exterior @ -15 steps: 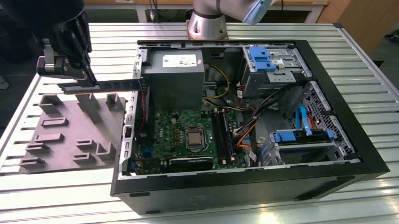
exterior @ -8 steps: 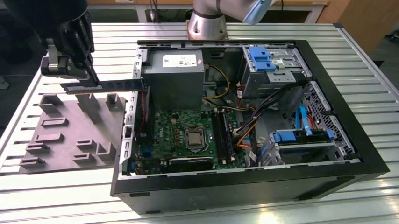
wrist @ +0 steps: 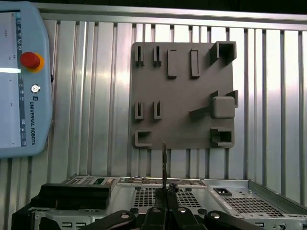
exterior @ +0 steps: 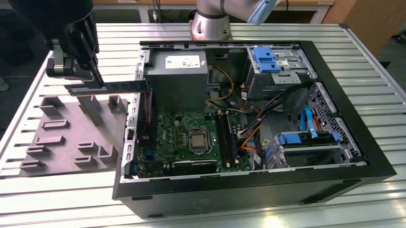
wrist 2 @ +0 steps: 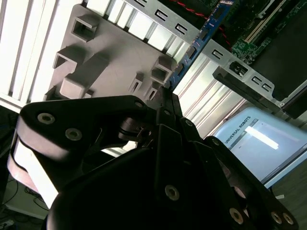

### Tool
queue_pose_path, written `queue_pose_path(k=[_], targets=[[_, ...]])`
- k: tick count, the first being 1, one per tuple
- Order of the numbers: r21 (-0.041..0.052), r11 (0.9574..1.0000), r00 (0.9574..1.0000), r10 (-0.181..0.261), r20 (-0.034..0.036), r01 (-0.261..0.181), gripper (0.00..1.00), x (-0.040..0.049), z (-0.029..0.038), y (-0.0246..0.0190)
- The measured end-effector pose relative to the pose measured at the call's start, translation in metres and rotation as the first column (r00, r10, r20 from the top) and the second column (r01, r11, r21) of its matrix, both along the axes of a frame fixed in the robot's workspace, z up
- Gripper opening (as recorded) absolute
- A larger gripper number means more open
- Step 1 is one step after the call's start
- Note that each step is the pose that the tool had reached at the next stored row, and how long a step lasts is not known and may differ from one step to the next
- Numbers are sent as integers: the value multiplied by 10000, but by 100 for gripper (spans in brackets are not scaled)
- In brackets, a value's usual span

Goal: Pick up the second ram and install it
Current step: 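Pick up the second ram and move it above second insertion slot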

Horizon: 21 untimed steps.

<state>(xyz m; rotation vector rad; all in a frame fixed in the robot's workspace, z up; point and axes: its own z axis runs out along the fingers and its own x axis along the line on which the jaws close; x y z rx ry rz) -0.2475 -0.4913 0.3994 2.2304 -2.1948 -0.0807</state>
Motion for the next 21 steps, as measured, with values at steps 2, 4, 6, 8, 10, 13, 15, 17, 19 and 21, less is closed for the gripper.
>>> queue_pose_path(k=[2,4,6,8,10,13,15,17,19,21], targets=[[-1,10000,10000,0,0,0,12,10,0,0],[-1,10000,10000,-1,0,1,12,22,0,0],[0,10000,10000,0,0,0,12,35,0,0],[-1,10000,10000,-1,-1,1,12,47,0,0],[-1,10000,10000,0,0,0,12,61,0,0],[0,10000,10000,0,0,0,12,80,0,0],[0,10000,10000,0,0,0,12,93,0,0],[0,10000,10000,0,0,0,12,106,0,0],[-1,10000,10000,0,0,0,12,119,0,0],[-1,10000,10000,1,-1,-1,12,132,0,0]])
